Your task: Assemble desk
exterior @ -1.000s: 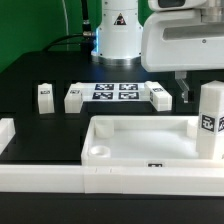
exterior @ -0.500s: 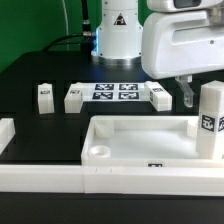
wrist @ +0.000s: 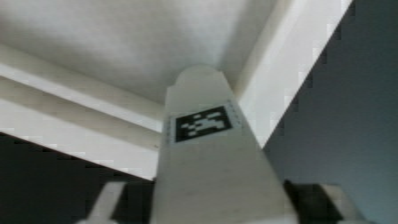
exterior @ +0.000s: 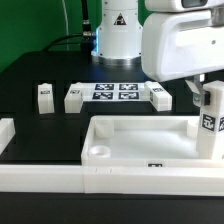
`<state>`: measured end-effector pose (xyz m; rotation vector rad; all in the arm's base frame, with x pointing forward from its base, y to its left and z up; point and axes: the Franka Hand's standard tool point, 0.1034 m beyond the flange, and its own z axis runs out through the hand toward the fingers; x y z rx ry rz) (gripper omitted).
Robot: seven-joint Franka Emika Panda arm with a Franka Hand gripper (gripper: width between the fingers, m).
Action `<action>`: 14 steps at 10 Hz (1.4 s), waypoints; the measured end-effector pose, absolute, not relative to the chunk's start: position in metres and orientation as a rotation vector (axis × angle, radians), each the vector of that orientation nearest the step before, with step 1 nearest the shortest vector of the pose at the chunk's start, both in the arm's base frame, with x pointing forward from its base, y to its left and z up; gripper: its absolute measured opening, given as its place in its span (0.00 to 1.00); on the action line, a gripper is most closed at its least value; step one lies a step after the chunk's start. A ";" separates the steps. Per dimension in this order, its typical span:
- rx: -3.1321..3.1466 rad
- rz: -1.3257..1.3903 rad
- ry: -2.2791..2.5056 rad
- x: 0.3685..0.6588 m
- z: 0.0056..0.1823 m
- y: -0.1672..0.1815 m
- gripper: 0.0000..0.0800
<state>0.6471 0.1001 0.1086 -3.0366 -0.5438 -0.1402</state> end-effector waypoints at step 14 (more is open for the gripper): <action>-2.716 -0.059 1.332 0.648 0.109 0.096 0.36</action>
Offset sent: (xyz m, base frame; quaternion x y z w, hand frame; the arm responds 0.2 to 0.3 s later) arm 0.0037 -0.0033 0.0001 0.0316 -0.0173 0.3041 0.9520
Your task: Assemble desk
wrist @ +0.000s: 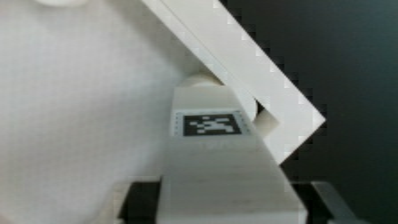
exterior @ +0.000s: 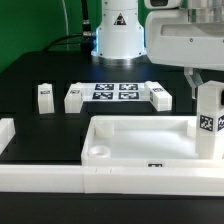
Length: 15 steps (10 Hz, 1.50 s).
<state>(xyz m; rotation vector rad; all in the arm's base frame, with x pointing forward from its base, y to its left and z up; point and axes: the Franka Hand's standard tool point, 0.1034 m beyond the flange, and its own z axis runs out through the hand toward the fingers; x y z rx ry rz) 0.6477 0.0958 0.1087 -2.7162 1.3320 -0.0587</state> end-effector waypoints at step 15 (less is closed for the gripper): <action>-3.060 -0.125 -0.153 0.645 0.107 0.103 0.81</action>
Offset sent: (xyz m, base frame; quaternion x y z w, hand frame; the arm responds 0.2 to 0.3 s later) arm 0.0000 0.0000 0.0000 0.0000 0.0000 -0.0650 0.9979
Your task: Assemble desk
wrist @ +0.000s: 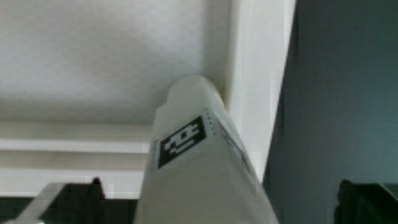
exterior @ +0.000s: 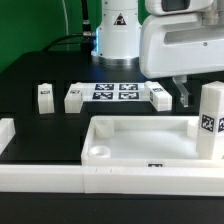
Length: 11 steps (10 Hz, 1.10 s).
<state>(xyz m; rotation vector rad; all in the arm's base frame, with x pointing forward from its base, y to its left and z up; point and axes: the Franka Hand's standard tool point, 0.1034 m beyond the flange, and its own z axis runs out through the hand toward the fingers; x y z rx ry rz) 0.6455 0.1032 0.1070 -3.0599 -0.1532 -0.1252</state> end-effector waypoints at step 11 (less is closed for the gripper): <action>-3.050 -0.134 -0.404 0.646 0.106 0.099 0.36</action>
Offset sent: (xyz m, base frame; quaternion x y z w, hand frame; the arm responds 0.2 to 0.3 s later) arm 0.0019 -0.0008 -0.0001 0.0005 -0.0047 -0.1835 0.9830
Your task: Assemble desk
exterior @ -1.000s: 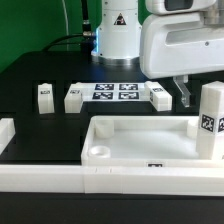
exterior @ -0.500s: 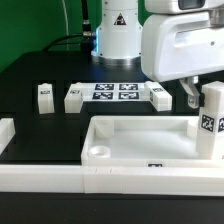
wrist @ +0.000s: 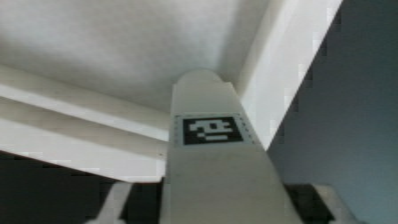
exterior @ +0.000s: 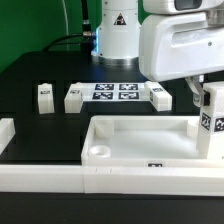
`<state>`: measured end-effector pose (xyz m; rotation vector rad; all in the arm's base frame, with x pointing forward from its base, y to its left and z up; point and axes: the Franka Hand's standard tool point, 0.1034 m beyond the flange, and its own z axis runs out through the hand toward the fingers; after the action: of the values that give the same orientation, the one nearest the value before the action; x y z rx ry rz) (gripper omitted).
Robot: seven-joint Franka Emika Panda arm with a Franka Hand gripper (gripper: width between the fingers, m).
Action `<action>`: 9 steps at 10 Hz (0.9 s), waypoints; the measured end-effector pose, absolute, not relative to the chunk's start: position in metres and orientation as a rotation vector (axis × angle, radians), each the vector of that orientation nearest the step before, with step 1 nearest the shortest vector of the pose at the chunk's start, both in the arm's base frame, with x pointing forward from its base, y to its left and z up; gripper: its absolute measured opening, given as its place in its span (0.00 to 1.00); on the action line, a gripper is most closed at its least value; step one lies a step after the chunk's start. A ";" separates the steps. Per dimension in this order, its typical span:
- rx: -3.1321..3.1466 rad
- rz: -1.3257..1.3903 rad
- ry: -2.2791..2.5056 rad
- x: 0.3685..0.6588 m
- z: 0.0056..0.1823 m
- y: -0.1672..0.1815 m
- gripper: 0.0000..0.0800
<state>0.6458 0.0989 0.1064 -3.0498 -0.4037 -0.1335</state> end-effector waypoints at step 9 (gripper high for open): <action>-2.961 -0.131 0.851 0.650 0.106 0.076 0.37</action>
Offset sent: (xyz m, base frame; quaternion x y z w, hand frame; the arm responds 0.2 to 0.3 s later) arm -0.0043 0.0044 -0.0024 0.0088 0.0009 0.2250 0.9743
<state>0.6497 0.0758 0.1064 -2.9611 0.8508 -0.1313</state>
